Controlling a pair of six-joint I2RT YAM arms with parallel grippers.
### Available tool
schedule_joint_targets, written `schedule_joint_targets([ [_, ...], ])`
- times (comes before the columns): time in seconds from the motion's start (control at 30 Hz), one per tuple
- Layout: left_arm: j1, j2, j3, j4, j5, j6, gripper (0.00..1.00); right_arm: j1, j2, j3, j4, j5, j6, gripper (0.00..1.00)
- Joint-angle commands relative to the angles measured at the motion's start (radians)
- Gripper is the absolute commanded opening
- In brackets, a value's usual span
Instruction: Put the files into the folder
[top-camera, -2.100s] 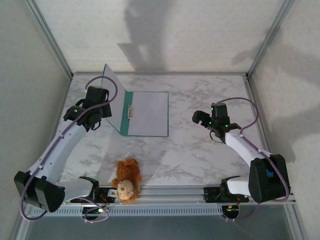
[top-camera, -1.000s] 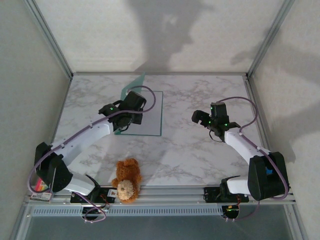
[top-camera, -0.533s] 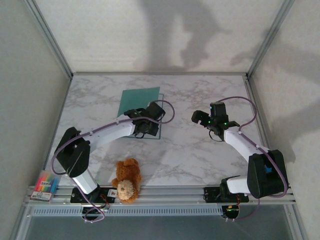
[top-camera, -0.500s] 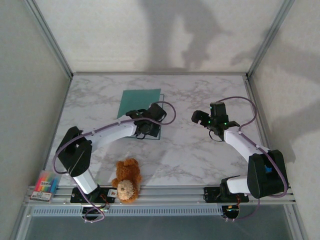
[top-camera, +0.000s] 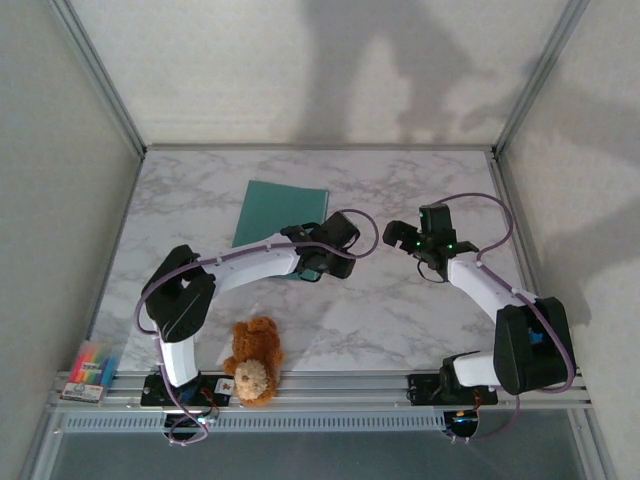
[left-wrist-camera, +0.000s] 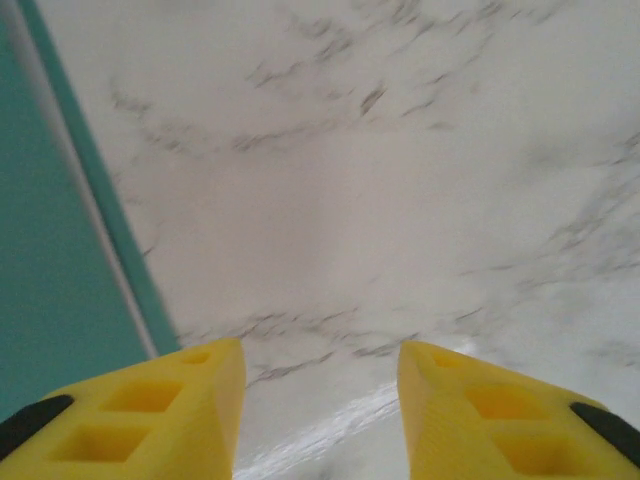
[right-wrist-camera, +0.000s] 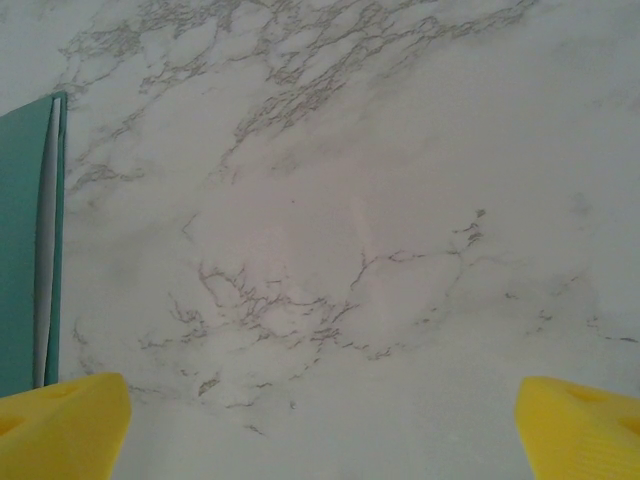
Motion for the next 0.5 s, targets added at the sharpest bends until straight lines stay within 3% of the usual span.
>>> schedule_joint_targets([
  [0.0,-0.009,-0.005,0.051,0.125,0.031,-0.038,0.49,0.001,0.006,0.031,-0.021,0.003,0.004,0.99],
  [0.3,0.011,-0.039,0.096,0.208,-0.245,-0.086,0.71,0.0,-0.017,0.02,-0.02,0.058,-0.002,0.99],
  [0.47,0.12,-0.174,-0.074,0.378,-0.341,-0.175,0.82,0.0,-0.045,0.007,-0.032,0.102,-0.009,0.99],
])
